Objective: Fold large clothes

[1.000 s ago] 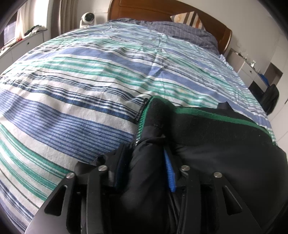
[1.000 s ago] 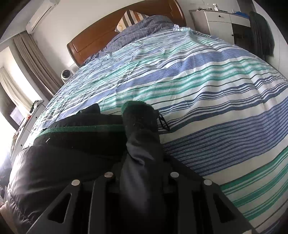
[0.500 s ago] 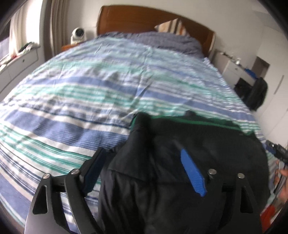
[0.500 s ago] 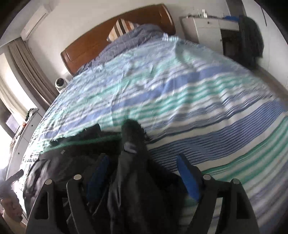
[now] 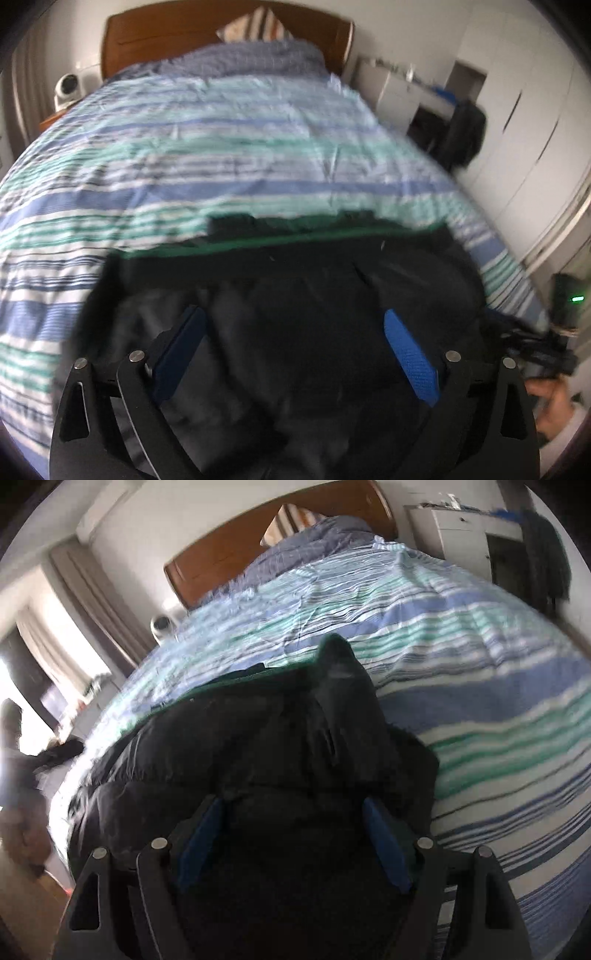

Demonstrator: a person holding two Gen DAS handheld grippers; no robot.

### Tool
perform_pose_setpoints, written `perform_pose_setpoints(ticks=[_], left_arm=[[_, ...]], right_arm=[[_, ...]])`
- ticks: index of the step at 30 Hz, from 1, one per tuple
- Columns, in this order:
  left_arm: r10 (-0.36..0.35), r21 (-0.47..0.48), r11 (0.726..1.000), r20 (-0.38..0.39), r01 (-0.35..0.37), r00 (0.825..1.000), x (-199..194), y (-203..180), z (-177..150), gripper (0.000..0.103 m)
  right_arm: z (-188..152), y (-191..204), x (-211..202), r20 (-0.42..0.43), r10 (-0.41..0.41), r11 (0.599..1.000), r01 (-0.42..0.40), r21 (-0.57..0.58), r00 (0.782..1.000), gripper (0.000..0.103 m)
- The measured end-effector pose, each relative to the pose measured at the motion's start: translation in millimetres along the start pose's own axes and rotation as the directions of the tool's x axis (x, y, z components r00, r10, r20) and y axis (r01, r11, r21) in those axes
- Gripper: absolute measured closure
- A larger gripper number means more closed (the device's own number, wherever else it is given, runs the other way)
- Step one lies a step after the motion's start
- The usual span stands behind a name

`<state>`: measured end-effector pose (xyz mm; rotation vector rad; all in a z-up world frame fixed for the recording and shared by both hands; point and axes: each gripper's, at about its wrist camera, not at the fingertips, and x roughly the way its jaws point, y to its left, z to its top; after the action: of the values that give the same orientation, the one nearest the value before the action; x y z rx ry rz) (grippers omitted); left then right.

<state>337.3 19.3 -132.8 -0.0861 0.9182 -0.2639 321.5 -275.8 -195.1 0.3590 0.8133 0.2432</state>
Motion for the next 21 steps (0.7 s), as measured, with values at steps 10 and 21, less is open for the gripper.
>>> perform_pose_setpoints(ticks=[10,21], left_arm=[[0.030,0.002,1.000,-0.079,-0.030,0.996,49,-5,-23,0.001],[0.034,0.106,0.994,-0.030,-0.031,0.999,6,-24,-76,0.001]], right_arm=[[-7,-2,5,0.013,0.002,1.000,-0.002,-0.007,1.000,0.023],[-39,17,-59,-0.003,-0.100,0.994,0.099,-0.047,0.995,0.024]])
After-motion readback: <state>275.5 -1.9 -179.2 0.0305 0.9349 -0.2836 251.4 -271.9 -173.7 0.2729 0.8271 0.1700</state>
